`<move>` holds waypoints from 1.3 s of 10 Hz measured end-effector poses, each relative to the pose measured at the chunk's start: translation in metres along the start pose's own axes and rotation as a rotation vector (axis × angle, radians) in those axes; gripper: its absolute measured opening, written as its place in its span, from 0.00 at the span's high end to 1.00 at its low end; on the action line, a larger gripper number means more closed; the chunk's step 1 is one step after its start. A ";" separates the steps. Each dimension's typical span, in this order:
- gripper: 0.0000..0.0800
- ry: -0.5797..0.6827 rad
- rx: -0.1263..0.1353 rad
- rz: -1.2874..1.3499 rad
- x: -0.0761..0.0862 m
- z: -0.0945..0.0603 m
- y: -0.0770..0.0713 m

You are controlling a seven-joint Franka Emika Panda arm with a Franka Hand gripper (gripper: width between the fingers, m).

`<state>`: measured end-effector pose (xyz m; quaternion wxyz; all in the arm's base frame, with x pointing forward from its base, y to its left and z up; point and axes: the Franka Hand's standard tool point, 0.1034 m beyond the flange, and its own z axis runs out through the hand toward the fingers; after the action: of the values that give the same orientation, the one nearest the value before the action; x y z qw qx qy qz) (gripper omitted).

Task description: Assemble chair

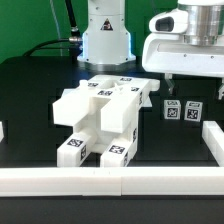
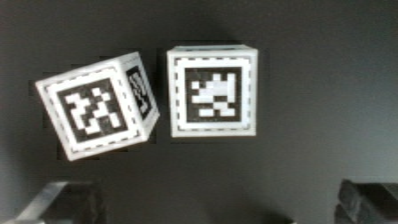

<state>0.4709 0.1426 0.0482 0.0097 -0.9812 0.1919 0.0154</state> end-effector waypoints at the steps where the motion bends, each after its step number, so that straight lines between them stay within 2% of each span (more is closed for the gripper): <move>1: 0.19 -0.002 -0.002 0.001 0.000 0.001 0.000; 8: 0.19 -0.007 -0.005 0.001 -0.009 0.006 -0.009; 10: 0.19 -0.003 -0.008 -0.003 -0.025 0.012 -0.024; 13: 0.19 0.005 -0.017 -0.023 -0.032 0.024 -0.026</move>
Offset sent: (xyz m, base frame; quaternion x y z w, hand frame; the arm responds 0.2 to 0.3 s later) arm 0.0036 0.0159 -0.0049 0.0018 -0.0102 0.0159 0.9998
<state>0.4501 0.1794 0.0255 0.0012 -0.9835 0.1803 0.0143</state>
